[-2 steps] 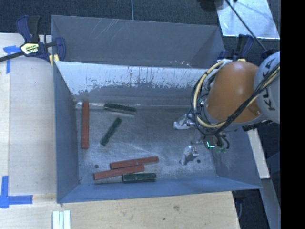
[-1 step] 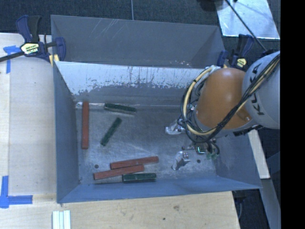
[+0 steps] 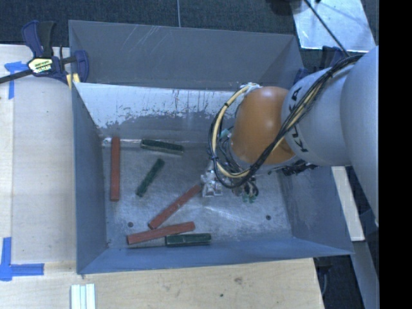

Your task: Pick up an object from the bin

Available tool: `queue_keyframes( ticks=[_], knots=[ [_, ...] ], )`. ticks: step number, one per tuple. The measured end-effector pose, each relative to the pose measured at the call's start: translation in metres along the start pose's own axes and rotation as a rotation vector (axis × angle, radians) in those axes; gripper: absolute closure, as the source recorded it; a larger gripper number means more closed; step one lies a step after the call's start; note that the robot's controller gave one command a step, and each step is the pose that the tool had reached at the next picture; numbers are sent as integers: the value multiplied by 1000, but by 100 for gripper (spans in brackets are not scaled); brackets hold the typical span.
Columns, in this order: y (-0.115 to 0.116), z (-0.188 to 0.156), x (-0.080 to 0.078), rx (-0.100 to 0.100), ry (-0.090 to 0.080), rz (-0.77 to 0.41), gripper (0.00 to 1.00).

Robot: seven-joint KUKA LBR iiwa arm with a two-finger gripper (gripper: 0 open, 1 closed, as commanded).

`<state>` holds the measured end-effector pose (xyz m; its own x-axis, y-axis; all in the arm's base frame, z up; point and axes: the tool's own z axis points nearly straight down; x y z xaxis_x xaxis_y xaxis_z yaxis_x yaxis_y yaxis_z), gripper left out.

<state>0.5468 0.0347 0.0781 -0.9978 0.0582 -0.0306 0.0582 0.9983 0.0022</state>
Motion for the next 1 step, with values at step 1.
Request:
queue_keyframes(
  ticks=[1],
  knots=[
    [0,3,3,0,13,-2,0]
  ],
)
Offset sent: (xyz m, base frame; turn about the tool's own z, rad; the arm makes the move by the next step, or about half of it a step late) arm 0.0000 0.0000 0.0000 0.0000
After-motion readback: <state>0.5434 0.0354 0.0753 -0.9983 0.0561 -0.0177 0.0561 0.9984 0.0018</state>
